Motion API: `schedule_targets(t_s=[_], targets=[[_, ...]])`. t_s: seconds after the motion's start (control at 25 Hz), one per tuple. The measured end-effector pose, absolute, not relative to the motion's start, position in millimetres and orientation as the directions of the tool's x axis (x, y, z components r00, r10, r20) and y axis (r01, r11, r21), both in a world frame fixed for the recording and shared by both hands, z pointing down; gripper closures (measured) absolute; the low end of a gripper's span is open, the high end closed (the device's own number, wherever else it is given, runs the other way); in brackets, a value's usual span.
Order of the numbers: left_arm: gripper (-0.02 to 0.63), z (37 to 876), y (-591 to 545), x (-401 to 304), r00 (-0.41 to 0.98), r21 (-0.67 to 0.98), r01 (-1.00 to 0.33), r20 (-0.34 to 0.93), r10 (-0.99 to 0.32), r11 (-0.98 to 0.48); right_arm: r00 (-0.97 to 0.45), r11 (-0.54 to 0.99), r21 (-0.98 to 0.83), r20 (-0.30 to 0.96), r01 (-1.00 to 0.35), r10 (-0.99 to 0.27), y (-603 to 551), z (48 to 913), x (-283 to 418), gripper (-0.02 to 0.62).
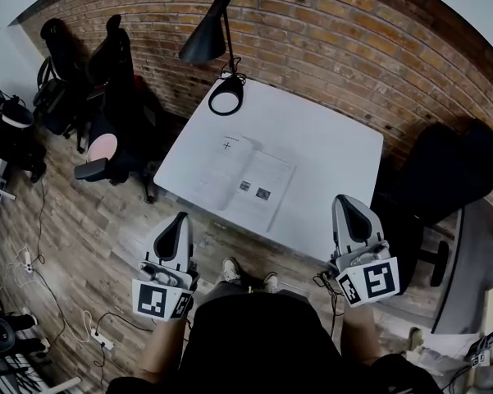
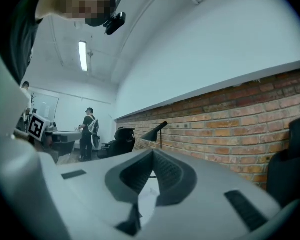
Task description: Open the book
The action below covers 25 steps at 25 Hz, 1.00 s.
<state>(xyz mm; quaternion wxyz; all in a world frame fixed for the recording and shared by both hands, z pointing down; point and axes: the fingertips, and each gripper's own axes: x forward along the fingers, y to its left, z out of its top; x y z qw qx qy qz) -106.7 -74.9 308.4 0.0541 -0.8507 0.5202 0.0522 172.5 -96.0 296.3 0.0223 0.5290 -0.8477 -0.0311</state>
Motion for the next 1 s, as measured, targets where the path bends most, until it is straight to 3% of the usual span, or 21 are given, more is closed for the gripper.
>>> schedule_targets(t_s=[1.0], targets=[[0.581,309.2,-83.6,-109.9,0.455,-0.030,-0.890,-0.148,-0.878,-0.455,-0.442,0.436,0.166,0.002,-0.884,-0.897,-101.5,293.5,157.0,0.583]])
